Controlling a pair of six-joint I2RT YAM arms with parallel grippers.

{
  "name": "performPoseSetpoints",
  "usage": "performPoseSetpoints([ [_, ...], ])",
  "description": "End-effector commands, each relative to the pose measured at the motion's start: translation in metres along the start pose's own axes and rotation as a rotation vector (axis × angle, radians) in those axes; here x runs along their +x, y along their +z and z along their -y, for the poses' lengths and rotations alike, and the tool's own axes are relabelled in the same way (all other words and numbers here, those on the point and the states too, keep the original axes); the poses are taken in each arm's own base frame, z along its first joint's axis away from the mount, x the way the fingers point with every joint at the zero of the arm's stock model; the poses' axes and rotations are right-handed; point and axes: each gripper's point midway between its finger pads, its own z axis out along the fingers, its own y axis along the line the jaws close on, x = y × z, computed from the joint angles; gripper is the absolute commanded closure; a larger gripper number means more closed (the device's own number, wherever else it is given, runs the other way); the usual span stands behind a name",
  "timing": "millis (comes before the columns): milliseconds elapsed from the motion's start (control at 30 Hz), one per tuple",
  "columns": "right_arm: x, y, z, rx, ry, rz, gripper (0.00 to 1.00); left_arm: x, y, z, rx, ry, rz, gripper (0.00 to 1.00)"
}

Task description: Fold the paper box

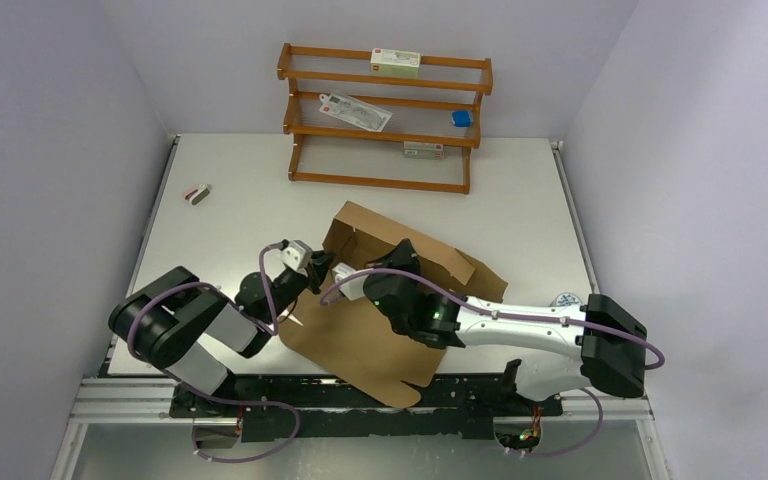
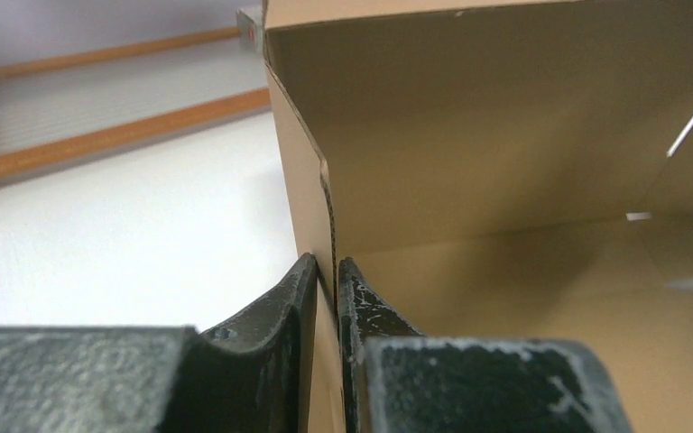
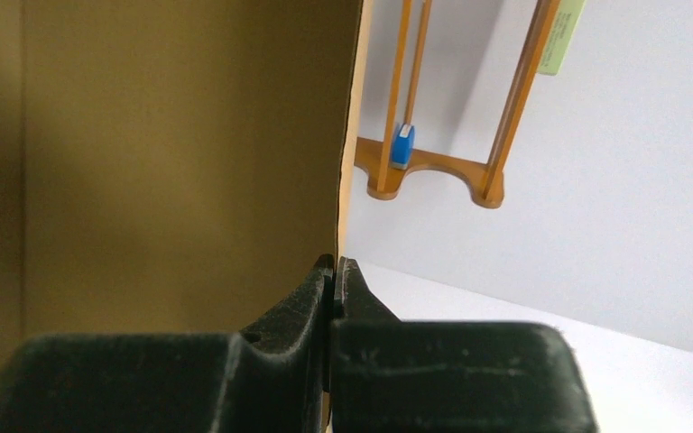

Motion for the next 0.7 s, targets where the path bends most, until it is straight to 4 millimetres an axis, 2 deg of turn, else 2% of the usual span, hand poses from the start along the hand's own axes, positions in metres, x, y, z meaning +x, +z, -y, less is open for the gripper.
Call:
performPoseSetpoints([
  [0, -0.009, -0.002, -0.018, -0.013, -0.087, 0.029, 1.00, 0.007, -0.004, 0.027, 0.081, -0.032, -0.007, 0.83],
  [167, -0.008, -0.005, -0.023, -0.006, -0.116, 0.028, 0.99, 0.013, -0.004, 0.027, 0.067, -0.027, -0.023, 0.79],
  [433, -0.003, -0.008, -0.021, -0.009, -0.121, 0.040, 0.98, -0.009, -0.003, 0.019, 0.018, -0.019, -0.012, 0.58],
  [667, -0.001, -0.008, -0.025, -0.026, -0.136, 0.041, 0.97, -0.055, -0.013, 0.014, -0.012, 0.030, 0.075, 0.48],
])
